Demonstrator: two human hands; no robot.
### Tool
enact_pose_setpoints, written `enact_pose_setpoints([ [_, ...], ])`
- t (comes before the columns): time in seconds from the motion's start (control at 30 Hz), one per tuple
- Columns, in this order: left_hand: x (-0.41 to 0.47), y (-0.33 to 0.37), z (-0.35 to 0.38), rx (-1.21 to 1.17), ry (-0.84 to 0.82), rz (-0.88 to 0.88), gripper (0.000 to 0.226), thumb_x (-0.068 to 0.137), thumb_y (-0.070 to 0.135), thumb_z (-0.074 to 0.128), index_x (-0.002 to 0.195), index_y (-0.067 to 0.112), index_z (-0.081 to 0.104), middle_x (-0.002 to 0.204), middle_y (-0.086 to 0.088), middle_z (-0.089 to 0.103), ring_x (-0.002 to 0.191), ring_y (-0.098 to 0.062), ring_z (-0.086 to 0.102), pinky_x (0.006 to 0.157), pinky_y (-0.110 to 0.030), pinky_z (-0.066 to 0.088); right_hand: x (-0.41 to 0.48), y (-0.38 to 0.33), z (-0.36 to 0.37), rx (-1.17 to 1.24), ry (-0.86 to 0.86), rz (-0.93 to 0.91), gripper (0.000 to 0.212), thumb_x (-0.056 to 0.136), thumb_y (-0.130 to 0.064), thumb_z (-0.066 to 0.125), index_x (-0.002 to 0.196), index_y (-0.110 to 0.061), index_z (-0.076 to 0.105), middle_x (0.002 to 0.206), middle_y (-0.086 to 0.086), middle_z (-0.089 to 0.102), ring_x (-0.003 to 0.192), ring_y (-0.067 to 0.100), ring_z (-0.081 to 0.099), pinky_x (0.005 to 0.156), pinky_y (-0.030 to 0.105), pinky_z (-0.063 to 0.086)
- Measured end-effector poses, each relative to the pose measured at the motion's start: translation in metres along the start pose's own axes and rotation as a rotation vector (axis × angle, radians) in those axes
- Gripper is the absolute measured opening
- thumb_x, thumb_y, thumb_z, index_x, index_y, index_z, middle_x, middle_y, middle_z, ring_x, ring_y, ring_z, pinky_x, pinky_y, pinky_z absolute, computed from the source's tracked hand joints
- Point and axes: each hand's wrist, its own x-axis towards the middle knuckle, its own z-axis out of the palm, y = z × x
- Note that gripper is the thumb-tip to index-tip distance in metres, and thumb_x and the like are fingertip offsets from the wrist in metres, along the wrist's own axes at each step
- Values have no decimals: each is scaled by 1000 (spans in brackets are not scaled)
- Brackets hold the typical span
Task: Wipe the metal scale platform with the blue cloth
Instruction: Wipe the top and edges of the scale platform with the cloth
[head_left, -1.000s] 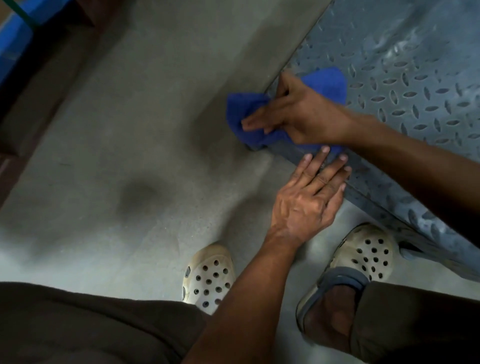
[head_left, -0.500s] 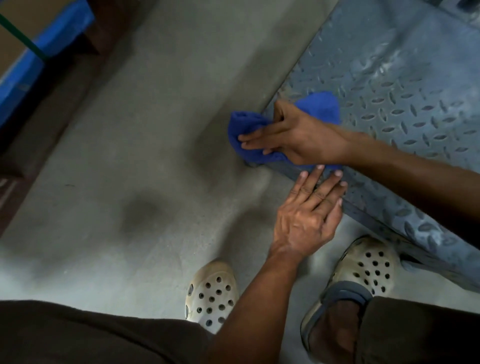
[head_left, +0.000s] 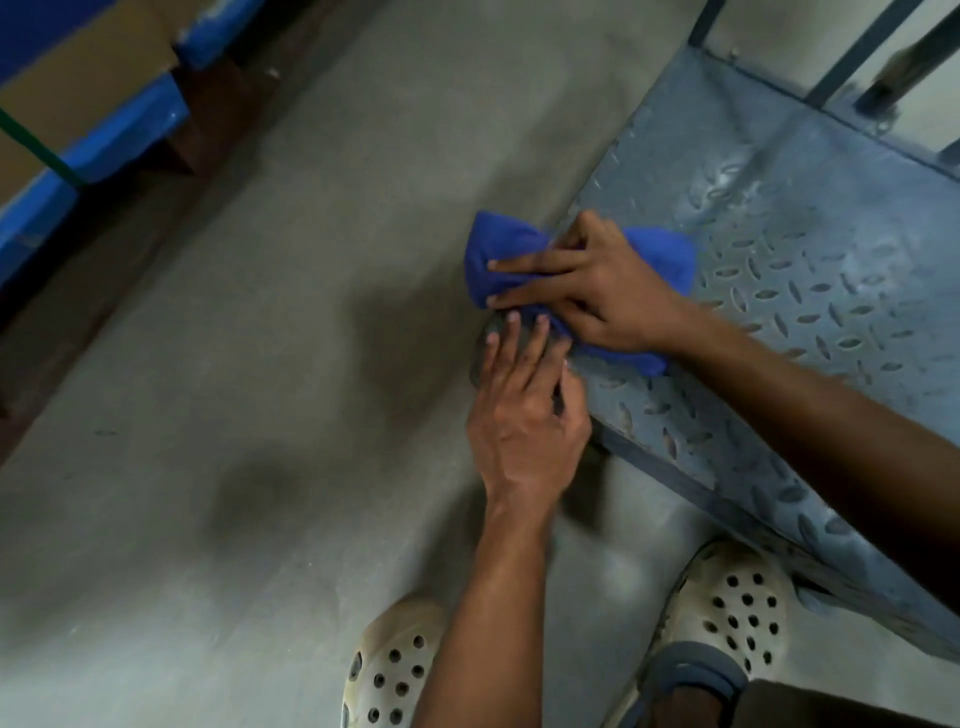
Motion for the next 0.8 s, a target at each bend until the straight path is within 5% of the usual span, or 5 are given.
enact_pose_setpoints([
  [0.07,3,10,-3,50,-63,-33,35,99,16,56,121,10,82,139,-9,72,142,-30,60,125,-47,40,-1,29,0,-36,37,45,43,108,-18,51,145,-35,65,154,-16,58,104,23,69,89,45,37],
  [0.2,35,36,-4,208,-440,-45,63,101,35,27,152,20,61,164,1,50,162,-26,30,135,-48,20,0,96,-10,-117,243,656,47,110,-38,45,156,-31,52,136,2,73,96,38,61,92,44,34],
  [0.4,81,28,8,283,-633,-52,86,86,35,8,164,25,42,172,11,36,166,-24,18,136,-47,7,-9,61,6,-48,106,240,43,111,-29,50,153,-19,57,134,-1,74,83,27,59,87,41,34],
  [0.6,88,30,21,352,-751,18,87,87,33,0,172,24,13,180,7,7,167,-23,-7,136,-47,-2,-15,157,-20,-230,226,757,56,109,-49,41,157,-23,51,161,2,53,118,39,61,107,41,36],
  [0.8,110,29,38,261,-713,-76,76,95,28,21,171,26,24,179,10,15,167,-26,7,136,-44,13,-9,139,6,-159,161,402,46,113,-46,45,153,-28,57,160,-7,51,122,32,63,109,35,39],
])
